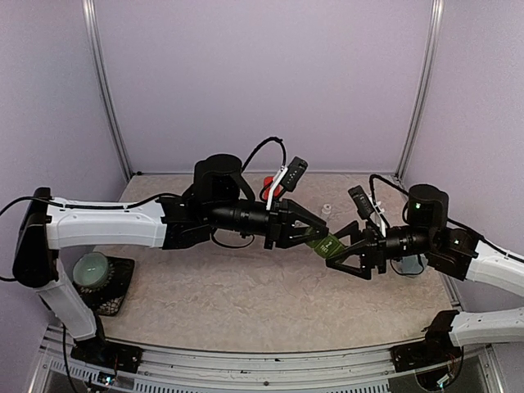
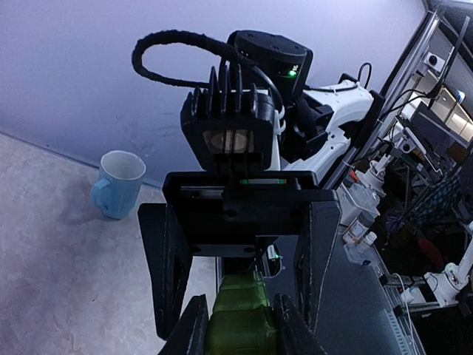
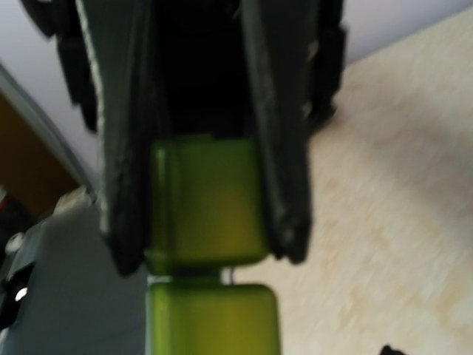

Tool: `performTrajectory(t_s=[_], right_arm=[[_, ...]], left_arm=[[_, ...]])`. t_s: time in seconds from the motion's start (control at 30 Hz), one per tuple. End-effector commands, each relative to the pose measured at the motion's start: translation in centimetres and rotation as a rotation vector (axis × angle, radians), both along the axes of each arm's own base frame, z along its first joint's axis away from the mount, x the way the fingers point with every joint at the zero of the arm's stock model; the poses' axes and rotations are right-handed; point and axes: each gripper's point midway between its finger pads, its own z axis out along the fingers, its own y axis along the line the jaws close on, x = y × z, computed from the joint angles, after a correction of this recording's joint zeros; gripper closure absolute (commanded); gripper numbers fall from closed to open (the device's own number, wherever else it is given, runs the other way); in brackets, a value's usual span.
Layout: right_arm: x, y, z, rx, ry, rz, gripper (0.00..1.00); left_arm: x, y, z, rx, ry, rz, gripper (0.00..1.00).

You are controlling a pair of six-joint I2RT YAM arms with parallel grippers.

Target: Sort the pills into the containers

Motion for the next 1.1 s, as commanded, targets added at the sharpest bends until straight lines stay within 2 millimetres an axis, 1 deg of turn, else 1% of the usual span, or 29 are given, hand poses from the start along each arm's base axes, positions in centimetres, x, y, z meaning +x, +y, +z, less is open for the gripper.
performTrajectory(t_s=[0.0,0.17,0.33,0.67,0.77,0.93,1.07], right_arm=[[-1.3,0.4,-0.1,-0.024,0.043,0.099,0.23],[-1.6,0.9,-1.0,-0.042,0.093,0.147,0.34],[-1.2,1.2,-1.5,-0.056,0.114,0.144,0.42],[-0.1,1.3,-3.7,-0.11,0.128,0.083,0.45],[0.0,1.3,-3.8,-0.114,0.128,0.08,0.51],[-0.1,1.3,-4.1,-0.12,0.132,0.085,0.63],[-0.4,1.3,-4.1,-0.113,0.136,0.102,0.66]], left_arm=[[-0.9,0.1,-2.4,0.107,0.019,-0.085,0.92],[-0.6,-0.1,-3.8,0.146,0.047,-0.095,0.91],[-0.3,-0.2,-4.4,0.161,0.061,-0.097,0.91],[-0.1,-0.2,-3.7,0.13,0.054,-0.093,0.92],[-0.1,-0.2,-3.7,0.129,0.055,-0.095,0.92],[0.2,-0.1,-3.8,0.132,0.059,-0.093,0.92],[0.3,0.0,-3.6,0.126,0.069,-0.101,0.92]])
